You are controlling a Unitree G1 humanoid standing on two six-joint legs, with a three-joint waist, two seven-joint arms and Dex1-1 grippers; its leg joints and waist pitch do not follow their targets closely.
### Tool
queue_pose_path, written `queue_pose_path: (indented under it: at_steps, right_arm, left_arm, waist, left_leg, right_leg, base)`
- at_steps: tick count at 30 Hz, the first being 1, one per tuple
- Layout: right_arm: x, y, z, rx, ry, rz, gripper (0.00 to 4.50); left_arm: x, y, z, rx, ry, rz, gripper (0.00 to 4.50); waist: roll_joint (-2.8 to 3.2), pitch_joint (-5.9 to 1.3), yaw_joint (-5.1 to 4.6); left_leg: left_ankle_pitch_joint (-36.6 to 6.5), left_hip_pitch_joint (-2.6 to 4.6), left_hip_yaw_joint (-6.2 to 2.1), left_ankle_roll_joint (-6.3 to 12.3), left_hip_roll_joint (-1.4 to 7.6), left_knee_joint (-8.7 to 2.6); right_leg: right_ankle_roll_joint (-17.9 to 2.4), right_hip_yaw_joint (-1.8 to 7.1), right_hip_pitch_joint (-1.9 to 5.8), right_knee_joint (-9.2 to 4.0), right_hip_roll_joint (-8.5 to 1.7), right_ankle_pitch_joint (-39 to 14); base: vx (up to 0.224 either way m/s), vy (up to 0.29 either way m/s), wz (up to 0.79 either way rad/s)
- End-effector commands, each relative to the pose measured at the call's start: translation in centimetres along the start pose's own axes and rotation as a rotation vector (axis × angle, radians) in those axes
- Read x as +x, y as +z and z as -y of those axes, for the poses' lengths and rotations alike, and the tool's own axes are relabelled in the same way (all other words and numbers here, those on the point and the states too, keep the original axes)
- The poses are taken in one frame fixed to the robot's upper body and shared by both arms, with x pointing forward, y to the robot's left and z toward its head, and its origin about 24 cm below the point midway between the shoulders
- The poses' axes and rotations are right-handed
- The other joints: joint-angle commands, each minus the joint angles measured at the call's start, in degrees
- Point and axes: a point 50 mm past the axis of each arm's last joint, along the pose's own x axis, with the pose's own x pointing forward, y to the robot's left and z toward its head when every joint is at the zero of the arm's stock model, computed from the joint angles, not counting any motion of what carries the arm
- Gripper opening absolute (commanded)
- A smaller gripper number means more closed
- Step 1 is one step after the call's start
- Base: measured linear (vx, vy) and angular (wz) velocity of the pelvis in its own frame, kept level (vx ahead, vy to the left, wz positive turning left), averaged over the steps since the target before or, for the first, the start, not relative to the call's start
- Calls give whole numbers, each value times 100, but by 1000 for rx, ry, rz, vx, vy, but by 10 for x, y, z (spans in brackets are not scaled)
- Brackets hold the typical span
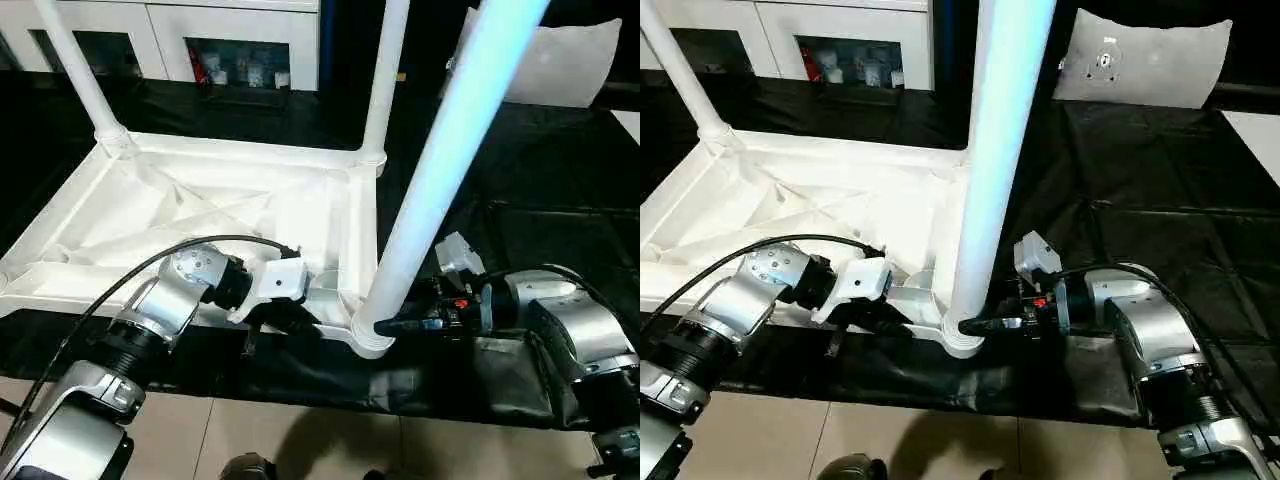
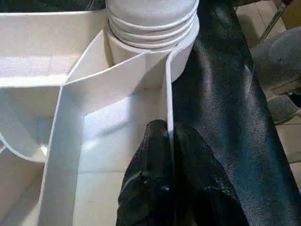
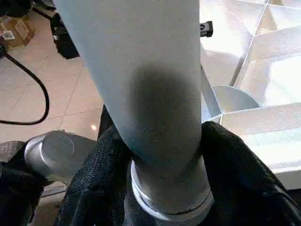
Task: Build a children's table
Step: Rotate leg to tighten
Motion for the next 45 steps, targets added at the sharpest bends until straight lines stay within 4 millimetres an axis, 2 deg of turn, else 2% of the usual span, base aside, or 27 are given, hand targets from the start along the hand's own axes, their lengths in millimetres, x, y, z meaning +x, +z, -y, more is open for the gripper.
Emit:
queue_pose_path:
  at_steps: [1,3,7,8,10,11,12,14,17,18,19,20,21,22,23,24,25,26,27,28,29,30,31,33,36,37,45]
  right_arm:
    - [8,-5,-14,56,76,29,198]
    - [12,-9,-21,82,61,26,197]
    - [35,-20,-28,99,-101,13,197]
    - [48,-22,-26,139,-202,36,196]
    - [57,-20,-24,182,-264,60,195]
    - [66,-18,-22,218,-315,81,195]
    - [73,-16,-21,249,-361,96,195]
    - [87,-12,-17,310,-455,121,194]
    - [106,-6,-10,351,-562,146,194]
    - [115,-2,-7,366,-616,160,194]
    - [127,4,-2,386,-682,164,194]
    - [130,6,0,390,-698,165,194]
    - [136,10,3,400,-732,170,194]
    - [142,15,4,409,-743,189,194]
    - [146,21,5,408,-737,207,194]
    - [150,26,4,395,-730,215,229]
    - [152,29,4,377,-730,214,250]
    - [152,29,4,377,-730,214,264]
    - [151,29,3,339,-730,208,271]
    - [146,29,4,312,-734,212,271]
    - [143,28,4,295,-737,215,282]
    - [126,22,6,251,-740,230,304]
    - [112,18,7,219,-743,240,310]
    - [103,16,8,199,-737,249,323]
    - [84,15,8,152,-706,270,350]
    - [64,12,6,91,-636,258,360]
    - [24,9,-2,-41,-362,144,393]
  left_arm:
    - [12,-13,3,-83,13,-66,0]
    - [14,-11,-2,-122,58,-45,0]
    - [21,-5,-9,-159,107,-15,0]
    - [24,-1,-13,-175,131,2,0]
    - [27,3,-16,-187,150,12,0]
    - [30,6,-18,-195,164,15,0]
    - [33,9,-20,-202,179,17,0]
    - [38,15,-25,-215,219,19,0]
    - [43,21,-32,-233,278,31,0]
    - [45,25,-35,-244,304,41,0]
    - [48,30,-40,-255,347,55,0]
    - [49,31,-41,-258,361,59,0]
    - [51,34,-43,-264,378,63,0]
    - [53,35,-44,-267,390,65,0]
    - [54,37,-45,-265,402,70,0]
    - [55,38,-45,-263,407,76,0]
    - [55,38,-45,-263,410,78,0]
    - [55,38,-45,-263,410,78,0]
    - [55,37,-44,-253,409,73,0]
    - [55,35,-43,-248,403,67,0]
    - [54,33,-42,-245,399,63,0]
    - [48,26,-38,-221,375,54,0]
    - [44,21,-34,-196,356,50,0]
    - [42,19,-32,-171,340,50,0]
    - [36,13,-27,-138,306,46,0]
    - [28,7,-21,-104,258,34,0]
    - [10,-3,-5,-64,72,25,0]
  waist:
    - [-8,-290,-38]
    - [-6,-265,-10]
    - [-25,-165,-20]
    - [-40,-45,-76]
    - [-52,34,-161]
    - [-41,51,-198]
    - [-41,21,-256]
    - [-22,-7,-372]
    - [28,10,-429]
    - [49,54,-490]
    - [93,69,-573]
    - [122,90,-664]
    - [186,95,-652]
    - [305,99,-440]
    - [236,103,-294]
    - [-302,-73,-389]
    - [-73,15,-386]
    - [-232,54,-424]
    - [16,-83,-286]
    - [12,-77,-406]
    - [52,-187,-466]
    - [76,-204,-497]
    - [115,-233,-511]
    - [-6,-260,-488]
    - [-25,-318,-391]
    - [-32,-320,-376]
    - [-30,-371,-314]
  left_leg:
    - [-386,69,-89,675,452,-407]
    - [-373,84,-81,682,460,-420]
    - [-970,85,-74,416,441,-510]
    - [-1727,115,-104,104,406,-601]
    - [-2422,260,-174,-146,360,-605]
    - [-2677,310,-202,-217,345,-598]
    - [-2826,301,-254,-294,325,-629]
    - [-2599,203,-305,-289,363,-757]
    - [-2540,254,-275,-257,366,-751]
    - [-2929,306,-298,-322,351,-745]
    - [-3402,281,-356,-401,361,-795]
    - [-4042,219,-423,-473,409,-927]
    - [-4437,134,-450,-530,469,-1056]
    - [-5471,-398,-279,-704,553,-1608]
    - [-5367,-424,-84,-575,490,-1611]
    - [-2676,587,-54,-516,107,-485]
    - [-1366,648,-396,-227,24,297]
    - [111,-252,-582,-76,-39,183]
    - [338,-233,-612,-304,157,-254]
    - [84,-49,-557,-451,253,-585]
    - [13,112,-562,-418,277,-534]
    - [-489,169,-463,-213,267,-550]
    - [-381,75,-440,-19,297,-541]
    - [-99,-14,-360,345,253,-516]
    - [213,-1,-228,759,251,-446]
    - [239,-7,-208,818,267,-448]
    - [601,0,-122,1172,334,-349]
  right_leg:
    - [-1597,398,262,-336,-529,-23]
    - [-1571,406,250,-353,-521,-33]
    - [-1285,426,218,-492,-552,-1143]
    - [-859,415,187,-647,-570,-2756]
    - [-411,404,87,-840,-622,-4182]
    - [-259,360,53,-882,-614,-4527]
    - [-65,293,123,-923,-612,-4651]
    - [-67,260,252,-910,-607,-3935]
    - [-231,292,165,-948,-619,-3697]
    - [-211,205,119,-1016,-595,-3864]
    - [-114,98,182,-989,-555,-3829]
    - [-36,-34,268,-924,-467,-3527]
    - [-61,-36,395,-692,-404,-3118]
    - [-269,-68,823,418,-171,-1491]
    - [-158,-15,721,461,-51,-890]
    - [-26,598,-185,-683,-632,-4081]
    - [-475,725,-314,-1130,-1299,-5159]
    - [-399,670,456,-887,-1196,-4884]
    - [-536,515,659,-671,-996,-3761]
    - [-617,272,327,-400,-368,-1646]
    - [-704,292,283,-315,-316,-838]
    - [-1000,374,276,-376,-408,-391]
    - [-1229,402,359,-358,-468,114]
    - [-1329,398,434,-363,-484,533]
    - [-1401,425,433,-349,-551,751]
    - [-1400,405,437,-350,-533,683]
    - [-1643,379,365,-215,-488,1013]
  base:
    - [0,0,0]
    - [0,0,0]
    - [0,0,0]
    - [0,0,0]
    - [-33,-2,-2]
    - [-66,7,-11]
    - [-66,7,-11]
    - [-55,36,-18]
    - [-65,42,-9]
    - [-73,42,-5]
    - [-78,56,-14]
    - [-67,70,-16]
    - [-67,70,-16]
    - [-117,58,-3]
    - [-53,-9,17]
    - [-53,-9,17]
    - [63,-77,5]
    - [130,20,-57]
    - [130,20,-57]
    - [91,87,-43]
    - [0,0,0]
    - [0,0,0]
    - [0,0,0]
    - [0,0,0]
    - [0,0,0]
    - [0,0,0]
    - [0,0,0]
